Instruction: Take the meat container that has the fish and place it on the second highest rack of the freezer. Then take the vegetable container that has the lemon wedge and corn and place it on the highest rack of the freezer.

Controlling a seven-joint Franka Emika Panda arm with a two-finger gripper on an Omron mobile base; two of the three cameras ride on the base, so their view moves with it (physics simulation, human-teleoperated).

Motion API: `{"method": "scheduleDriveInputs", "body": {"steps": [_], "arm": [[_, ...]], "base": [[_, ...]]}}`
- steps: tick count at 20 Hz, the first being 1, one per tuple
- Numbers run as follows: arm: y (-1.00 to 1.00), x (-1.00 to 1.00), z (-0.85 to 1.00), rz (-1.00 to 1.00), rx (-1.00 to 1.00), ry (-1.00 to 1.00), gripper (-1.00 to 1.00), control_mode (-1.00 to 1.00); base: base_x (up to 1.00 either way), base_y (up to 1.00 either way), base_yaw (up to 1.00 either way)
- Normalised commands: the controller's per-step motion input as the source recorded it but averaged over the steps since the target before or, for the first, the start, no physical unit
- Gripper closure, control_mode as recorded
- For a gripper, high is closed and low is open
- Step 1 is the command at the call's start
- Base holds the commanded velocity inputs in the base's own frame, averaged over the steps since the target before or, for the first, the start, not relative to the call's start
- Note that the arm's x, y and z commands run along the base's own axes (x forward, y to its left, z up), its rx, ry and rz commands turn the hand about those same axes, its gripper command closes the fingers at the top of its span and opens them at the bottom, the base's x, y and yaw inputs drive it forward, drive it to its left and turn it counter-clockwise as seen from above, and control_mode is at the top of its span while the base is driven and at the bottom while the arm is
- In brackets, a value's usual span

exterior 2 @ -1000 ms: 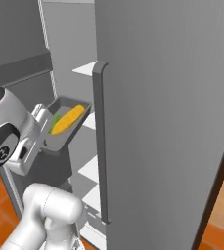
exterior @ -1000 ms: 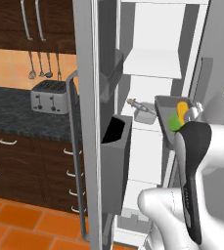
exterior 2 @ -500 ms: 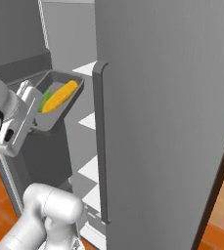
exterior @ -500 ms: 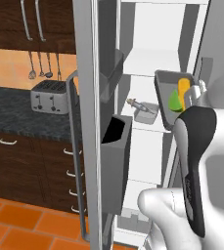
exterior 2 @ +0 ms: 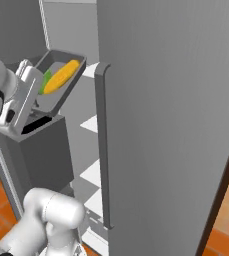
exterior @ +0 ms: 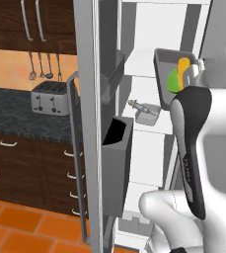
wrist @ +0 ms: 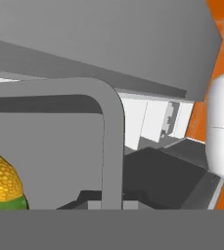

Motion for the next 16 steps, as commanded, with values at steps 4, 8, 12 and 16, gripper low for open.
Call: {"method": "scheduleDriveInputs", "body": {"steps": [4,8,12,16], "arm": [[-0.01,0.64,0.36,-0.06,0.0,0.0,1.0,-1.0],[-0.06,0.63,0.17,-0.05,0.0,0.0,1.0,-1.0],[-0.13,0.51,0.04,-0.02,-0.01,-0.02,1.0,-1.0],[-0.09,0.34,0.0,-0.01,-0.04,-0.09,1.0,-1.0]], "base": [[0.0,0.0,0.0],[0.0,0.0,0.0],[0.0,0.0,0.0],[0.0,0.0,0.0]]}}
